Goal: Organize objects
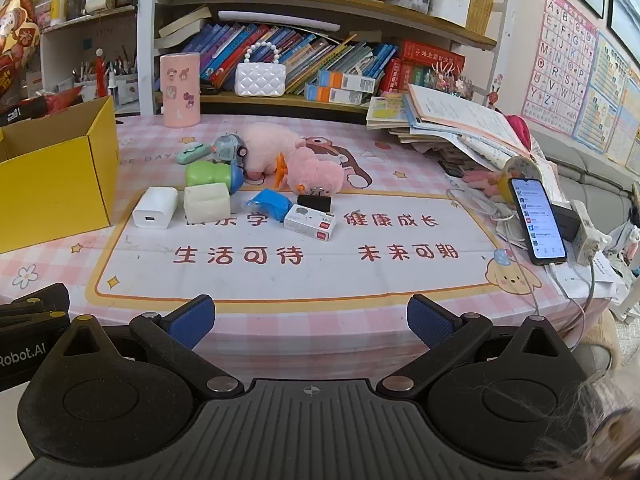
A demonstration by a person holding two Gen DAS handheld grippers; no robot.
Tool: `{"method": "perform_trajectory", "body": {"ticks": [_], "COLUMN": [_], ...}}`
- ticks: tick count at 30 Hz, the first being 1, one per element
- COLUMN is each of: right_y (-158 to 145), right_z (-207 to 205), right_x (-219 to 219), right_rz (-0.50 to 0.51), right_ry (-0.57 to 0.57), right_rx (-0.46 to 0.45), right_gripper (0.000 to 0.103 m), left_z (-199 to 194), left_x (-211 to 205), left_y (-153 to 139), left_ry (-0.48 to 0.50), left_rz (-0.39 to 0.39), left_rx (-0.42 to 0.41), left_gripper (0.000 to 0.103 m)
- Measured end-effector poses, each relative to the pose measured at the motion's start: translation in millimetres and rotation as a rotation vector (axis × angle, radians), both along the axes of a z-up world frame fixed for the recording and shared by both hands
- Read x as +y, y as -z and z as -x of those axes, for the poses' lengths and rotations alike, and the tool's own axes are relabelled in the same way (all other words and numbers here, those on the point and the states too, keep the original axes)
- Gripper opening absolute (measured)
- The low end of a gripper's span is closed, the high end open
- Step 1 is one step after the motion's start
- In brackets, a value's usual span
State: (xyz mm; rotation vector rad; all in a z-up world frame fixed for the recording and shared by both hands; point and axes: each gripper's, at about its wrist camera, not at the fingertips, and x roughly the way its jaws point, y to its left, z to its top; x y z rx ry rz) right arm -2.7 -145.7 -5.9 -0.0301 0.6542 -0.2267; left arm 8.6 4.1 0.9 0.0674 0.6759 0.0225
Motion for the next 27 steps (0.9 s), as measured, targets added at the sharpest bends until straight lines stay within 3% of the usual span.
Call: {"method": "perform_trajectory", "body": {"ticks": [27], "right_y": [1.4], "right_z": [-2.3], "right_x": [3.3], "right_rz": [0.002], "right_ry": [-0.004], "right_rx": [0.005], "right_gripper": [0.103], "left_z": [-2.4], "left_x": [2.8], "left_y": [3.9], "left_ry": [-0.008], "left_rz": [0.006], "left_rx": [0.0], "left_gripper": [0.101]}}
